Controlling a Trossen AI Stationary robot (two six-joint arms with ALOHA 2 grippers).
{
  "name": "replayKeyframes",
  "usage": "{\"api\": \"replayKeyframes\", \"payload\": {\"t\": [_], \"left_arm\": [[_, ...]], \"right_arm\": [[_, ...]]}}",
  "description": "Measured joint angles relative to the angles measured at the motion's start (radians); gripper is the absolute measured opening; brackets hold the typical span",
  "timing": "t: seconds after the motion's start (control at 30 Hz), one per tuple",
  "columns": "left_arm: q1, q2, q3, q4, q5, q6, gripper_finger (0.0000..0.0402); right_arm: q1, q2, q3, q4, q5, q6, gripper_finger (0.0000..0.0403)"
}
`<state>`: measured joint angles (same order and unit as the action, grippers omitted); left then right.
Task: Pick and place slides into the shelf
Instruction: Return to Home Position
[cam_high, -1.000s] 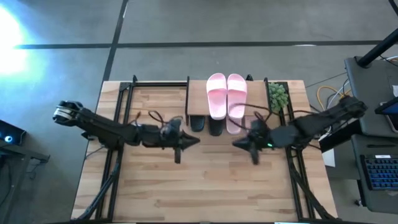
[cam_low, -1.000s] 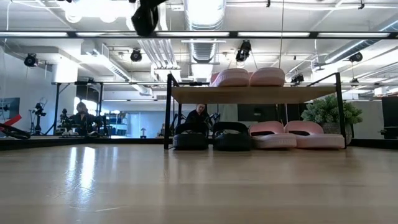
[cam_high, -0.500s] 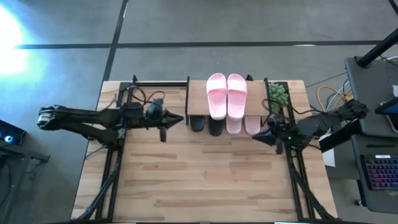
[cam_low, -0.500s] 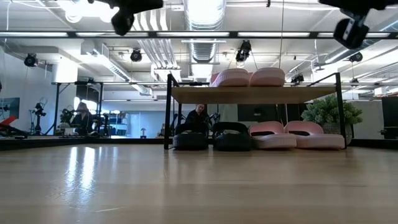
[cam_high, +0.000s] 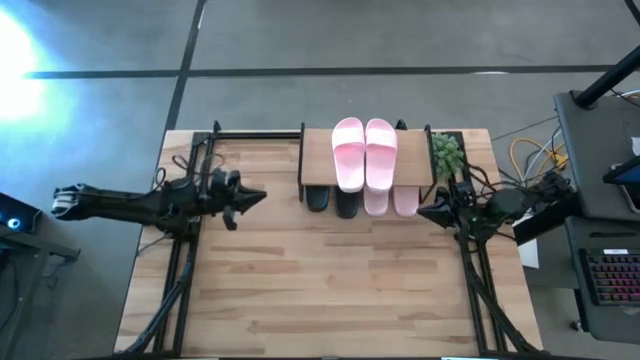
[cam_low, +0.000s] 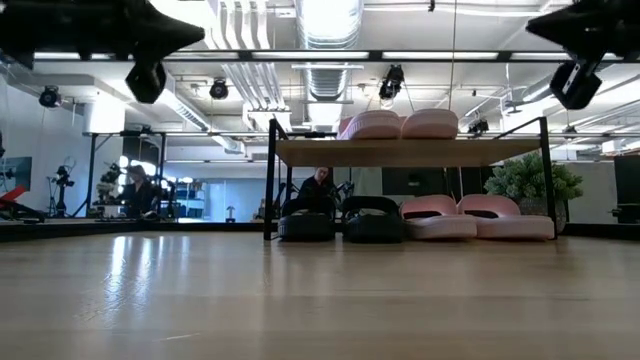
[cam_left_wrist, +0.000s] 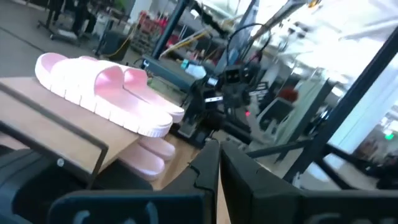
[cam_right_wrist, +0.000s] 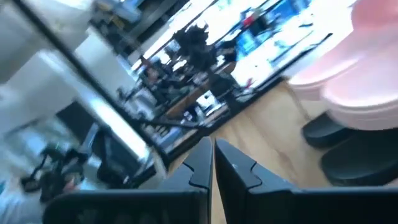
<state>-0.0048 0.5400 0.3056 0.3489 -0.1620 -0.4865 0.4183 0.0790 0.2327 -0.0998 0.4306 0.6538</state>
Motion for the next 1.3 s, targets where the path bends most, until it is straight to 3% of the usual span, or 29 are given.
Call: {"api": "replayKeyframes", "payload": {"t": [0.17,0.3,0.47,0.7,0.83,0.97,1.3], "left_arm": [[0.000,-0.102,-0.123,0.034,-0.036,-0.004,0.0000],[0.000,-0.166,-0.211,0.029,-0.046,-0.005,0.0000],[0.000,-0.288,-0.295,0.025,0.005,0.002,0.0000],[-0.001,-0.443,-0.296,-0.099,0.119,0.170,0.0000],[0.000,-0.517,-0.297,-0.135,0.171,0.179,0.0000],[-0.001,-0.512,-0.297,-0.158,0.238,0.179,0.0000],[0.000,-0.488,-0.298,-0.179,0.201,0.186,0.0000]], "right_arm": [[0.000,-0.021,-0.031,0.010,0.053,0.085,0.0011],[0.000,-0.020,-0.070,0.106,-0.076,-0.102,0.0011],[0.000,-0.072,-0.124,0.143,-0.123,-0.135,0.0011],[0.000,-0.078,-0.224,0.322,-0.095,-0.261,0.0011],[-0.003,-0.079,-0.224,0.362,-0.131,-0.300,0.0011],[-0.005,-0.079,-0.224,0.408,-0.172,-0.388,0.0011],[-0.009,-0.071,-0.224,0.361,-0.168,-0.376,0.0011]]}}
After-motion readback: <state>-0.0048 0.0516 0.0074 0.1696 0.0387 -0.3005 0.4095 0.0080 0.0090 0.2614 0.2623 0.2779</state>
